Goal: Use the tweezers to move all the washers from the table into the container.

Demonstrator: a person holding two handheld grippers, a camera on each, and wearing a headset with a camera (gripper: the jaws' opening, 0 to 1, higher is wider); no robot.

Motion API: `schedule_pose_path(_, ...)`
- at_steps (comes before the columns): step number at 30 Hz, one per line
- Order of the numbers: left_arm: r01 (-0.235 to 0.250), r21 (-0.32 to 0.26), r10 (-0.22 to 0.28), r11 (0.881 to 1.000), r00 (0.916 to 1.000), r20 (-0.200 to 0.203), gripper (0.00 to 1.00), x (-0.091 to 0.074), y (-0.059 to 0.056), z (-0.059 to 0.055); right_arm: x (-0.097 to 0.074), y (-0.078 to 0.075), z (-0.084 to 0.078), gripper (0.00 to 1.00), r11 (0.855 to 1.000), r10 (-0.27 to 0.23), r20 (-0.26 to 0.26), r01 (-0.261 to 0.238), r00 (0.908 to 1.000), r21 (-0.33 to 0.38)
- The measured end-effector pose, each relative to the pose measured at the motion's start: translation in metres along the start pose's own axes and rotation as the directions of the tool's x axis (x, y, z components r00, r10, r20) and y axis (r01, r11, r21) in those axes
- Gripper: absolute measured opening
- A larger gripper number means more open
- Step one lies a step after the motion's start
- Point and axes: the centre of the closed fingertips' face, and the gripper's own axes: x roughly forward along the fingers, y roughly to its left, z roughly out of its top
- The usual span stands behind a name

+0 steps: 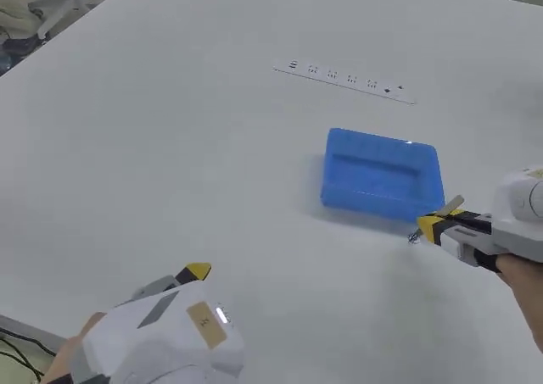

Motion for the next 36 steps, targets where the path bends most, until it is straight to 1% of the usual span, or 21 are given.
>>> schedule_pose_path(8, 0.001, 0.003, -0.001, 1.0, 1.0, -0.004, 0.91, 0.0, 0.0, -0.001, 0.001, -0.001, 0.001, 0.03, 1.0, 0.003, 0.005, -0.003, 1.0, 0.009)
schedule_pose_path(11, 0.0, 0.002, 0.0, 1.0, 1.0, -0.007, 0.91, 0.0, 0.0, -0.001, 0.0, 0.002, 0.0, 0.03, 1.0, 0.007, 0.001, -0.007, 1.0, -0.005)
schedule_pose_path(13, -0.001, 0.003, 0.001, 1.0, 1.0, -0.006, 0.91, 0.0, 0.0, -0.001, -0.001, 0.003, -0.001, 0.03, 1.0, 0.001, -0.003, -0.002, 1.0, -0.031)
schedule_pose_path(19, -0.002, 0.008, 0.002, 1.0, 1.0, -0.003, 0.91, 0.0, 0.0, 0.0, -0.001, 0.001, -0.001, 0.02, 1.0, -0.001, -0.012, 0.0, 0.9999, -0.024)
schedule_pose_path(28, -0.004, 0.005, 0.004, 1.0, 1.0, -0.002, 0.91, -0.001, 0.0, 0.0, -0.015, 0.007, 0.014, 0.02, 1.0, -0.002, 0.021, 0.003, 0.9998, -0.016)
schedule_pose_path(30, -0.005, 0.005, 0.005, 1.0, 1.0, 0.007, 0.91, -0.001, 0.0, 0.002, -0.019, 0.011, 0.018, 0.02, 1.0, 0.005, 0.034, -0.005, 0.9994, -0.006)
schedule_pose_path(34, 0.004, -0.014, -0.004, 1.0, 0.9994, 0.034, 0.91, -0.004, 0.0, 0.007, -0.026, 0.016, 0.024, 0.02, 1.0, 0.009, 0.05, -0.008, 0.9987, -0.012)
schedule_pose_path(36, 0.007, -0.016, -0.006, 1.0, 0.9991, 0.041, 0.91, -0.005, -0.001, 0.008, -0.029, 0.017, 0.028, 0.02, 1.0, 0.005, 0.055, -0.004, 0.9985, -0.02)
